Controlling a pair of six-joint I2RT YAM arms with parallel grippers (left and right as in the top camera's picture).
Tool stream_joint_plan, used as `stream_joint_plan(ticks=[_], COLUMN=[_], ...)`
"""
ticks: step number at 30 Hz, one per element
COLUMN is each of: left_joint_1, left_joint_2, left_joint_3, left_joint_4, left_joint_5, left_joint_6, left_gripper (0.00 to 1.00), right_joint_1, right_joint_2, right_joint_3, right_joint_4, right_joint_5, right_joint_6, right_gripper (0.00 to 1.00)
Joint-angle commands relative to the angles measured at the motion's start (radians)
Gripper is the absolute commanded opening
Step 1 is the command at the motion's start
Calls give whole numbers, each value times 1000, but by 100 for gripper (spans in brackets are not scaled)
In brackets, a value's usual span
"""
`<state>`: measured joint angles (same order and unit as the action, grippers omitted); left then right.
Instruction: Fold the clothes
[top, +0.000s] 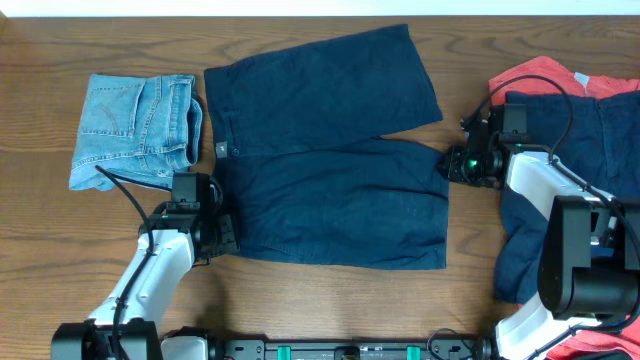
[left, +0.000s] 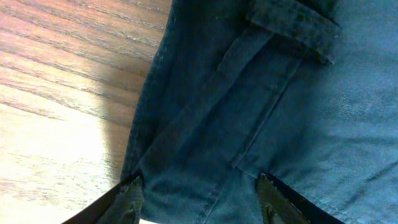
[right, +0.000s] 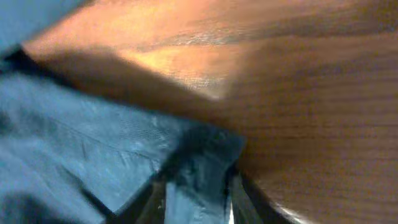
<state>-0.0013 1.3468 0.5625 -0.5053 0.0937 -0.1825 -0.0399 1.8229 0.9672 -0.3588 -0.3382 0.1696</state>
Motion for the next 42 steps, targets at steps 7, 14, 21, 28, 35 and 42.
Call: stream_joint_plan(ticks=[7, 14, 21, 28, 35, 42], left_joint_1=[0, 1, 1, 8, 55, 85], left_joint_2=[5, 5, -16, -21, 40, 122], left_joint_3=[0, 95, 301, 336, 295, 294], left_joint_4=[-8, -93, -298, -370, -380, -388], left_joint_5=[-24, 48, 78, -48, -50, -49], left_joint_6=[5, 2, 10, 9, -41, -50], left_gripper=[60, 71, 71, 84, 84, 84], right_joint_1=[-19, -67, -85, -56, -18, 2], right_joint_2=[2, -89, -366, -511, -499, -497], right_joint_3=[0, 36, 39, 39, -43, -256], right_joint_4=[276, 197, -75, -498, -744, -687], right_joint_5=[106, 92, -102, -126, -116, -47], right_joint_6=[21, 24, 25, 55, 55, 190], right_gripper=[1, 53, 73, 61, 48, 43])
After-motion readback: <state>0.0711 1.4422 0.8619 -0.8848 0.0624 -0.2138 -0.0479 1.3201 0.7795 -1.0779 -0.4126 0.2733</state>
